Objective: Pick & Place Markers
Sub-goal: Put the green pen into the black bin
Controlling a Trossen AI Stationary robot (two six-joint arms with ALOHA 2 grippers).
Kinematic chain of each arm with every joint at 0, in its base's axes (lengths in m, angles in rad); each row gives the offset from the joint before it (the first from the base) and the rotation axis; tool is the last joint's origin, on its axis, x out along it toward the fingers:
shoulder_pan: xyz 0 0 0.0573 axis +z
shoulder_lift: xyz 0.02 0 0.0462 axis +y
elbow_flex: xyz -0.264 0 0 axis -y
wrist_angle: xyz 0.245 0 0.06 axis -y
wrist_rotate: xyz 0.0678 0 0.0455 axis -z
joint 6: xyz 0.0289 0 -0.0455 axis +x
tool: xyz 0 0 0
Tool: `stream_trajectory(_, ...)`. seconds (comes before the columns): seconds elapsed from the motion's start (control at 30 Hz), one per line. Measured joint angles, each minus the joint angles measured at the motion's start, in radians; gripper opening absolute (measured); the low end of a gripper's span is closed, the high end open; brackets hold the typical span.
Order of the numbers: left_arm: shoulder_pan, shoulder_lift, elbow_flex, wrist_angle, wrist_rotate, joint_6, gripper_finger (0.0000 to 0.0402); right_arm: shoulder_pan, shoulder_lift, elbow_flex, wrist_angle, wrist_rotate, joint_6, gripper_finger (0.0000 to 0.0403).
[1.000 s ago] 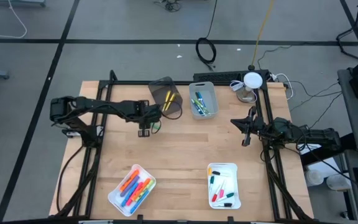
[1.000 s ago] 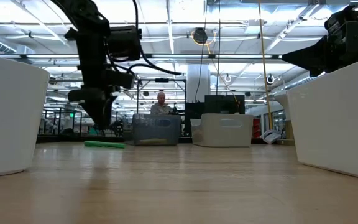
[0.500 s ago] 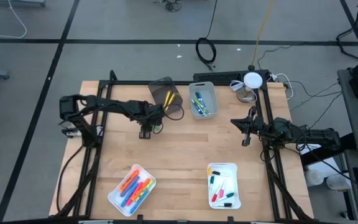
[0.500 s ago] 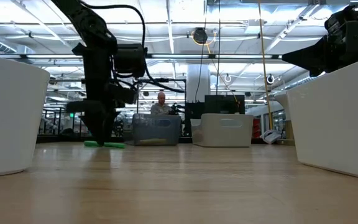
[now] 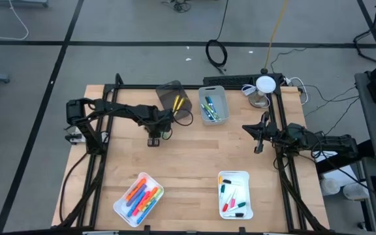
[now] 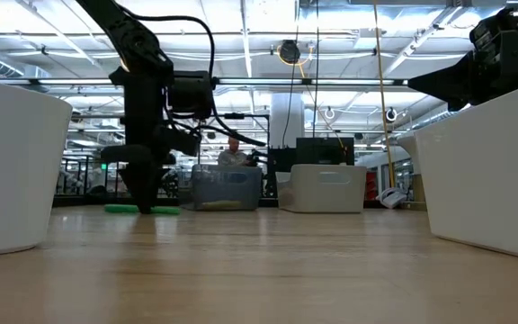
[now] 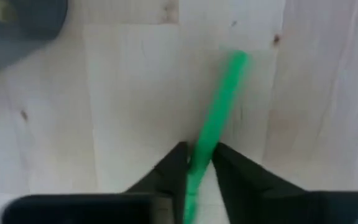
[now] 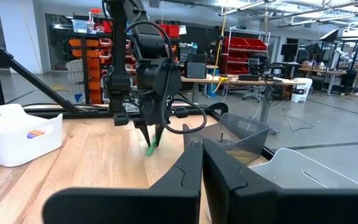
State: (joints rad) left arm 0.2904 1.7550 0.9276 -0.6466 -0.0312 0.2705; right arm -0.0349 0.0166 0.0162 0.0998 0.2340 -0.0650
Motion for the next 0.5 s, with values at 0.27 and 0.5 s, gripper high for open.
stream_trajectory(0.27, -0.003, 0.000, -0.002, 0.008, 0.022, -0.169, 0.0027, 0.000, 0.000, 0.000, 0.000, 0.000, 0.000, 0.0000)
stream_trajectory(0.5, -0.034, -0.064, -0.010, 0.006, 0.014, -0.211, 0.0021, 0.000, 0.000, 0.000, 0.000, 0.000, 0.000, 0.0000)
